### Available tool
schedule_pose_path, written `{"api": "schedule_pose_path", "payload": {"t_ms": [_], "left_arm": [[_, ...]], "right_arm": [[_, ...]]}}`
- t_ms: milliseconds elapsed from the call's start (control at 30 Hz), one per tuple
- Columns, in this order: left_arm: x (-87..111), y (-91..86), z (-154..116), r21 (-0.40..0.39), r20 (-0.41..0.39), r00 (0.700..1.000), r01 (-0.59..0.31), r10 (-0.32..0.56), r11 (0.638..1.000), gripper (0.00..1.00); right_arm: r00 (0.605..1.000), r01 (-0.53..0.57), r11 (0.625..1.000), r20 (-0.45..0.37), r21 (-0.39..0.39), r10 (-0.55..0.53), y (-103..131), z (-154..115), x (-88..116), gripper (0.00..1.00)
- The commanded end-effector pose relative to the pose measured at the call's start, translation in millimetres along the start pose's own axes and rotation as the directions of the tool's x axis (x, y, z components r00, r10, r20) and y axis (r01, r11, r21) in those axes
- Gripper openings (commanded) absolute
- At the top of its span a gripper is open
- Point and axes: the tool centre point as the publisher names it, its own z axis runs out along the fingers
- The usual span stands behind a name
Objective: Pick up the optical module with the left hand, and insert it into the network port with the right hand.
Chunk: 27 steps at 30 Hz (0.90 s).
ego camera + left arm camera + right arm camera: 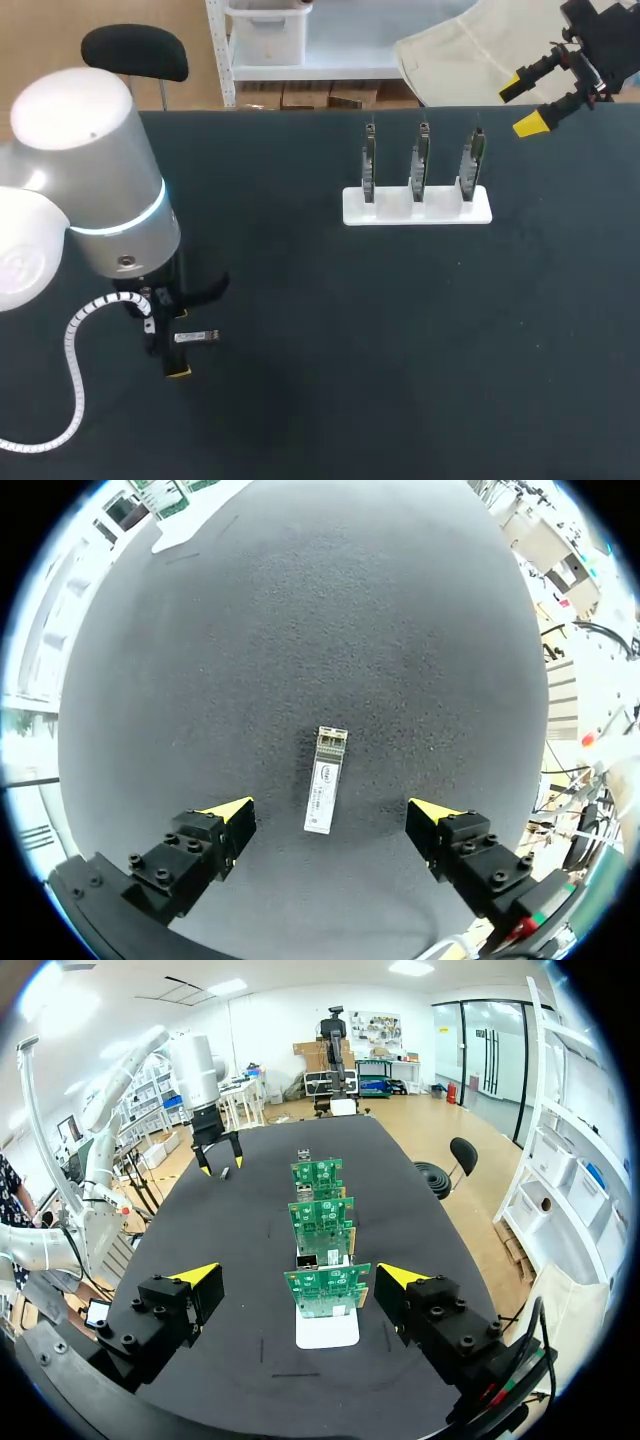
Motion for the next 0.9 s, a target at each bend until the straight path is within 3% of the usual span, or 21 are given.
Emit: {"api": "schedule_pose_path", "payload": {"t_ms": [33, 900], "left_arm": [[0.3, 1.7, 0.5, 0.001, -0.005, 1.0, 0.002, -0.002, 1.0, 1.0], [-0.6, 3.8, 2.0, 0.003, -0.004, 1.0, 0.005, -0.005, 1.0, 1.0]], "right_arm": [[1.0, 0.0, 1.0, 0.0, -0.001, 0.0, -0.9, 0.3, -0.1, 1.0], [1.0, 0.0, 1.0, 0.0, -0.001, 0.0, -0.9, 0.3, -0.1, 1.0]]}}
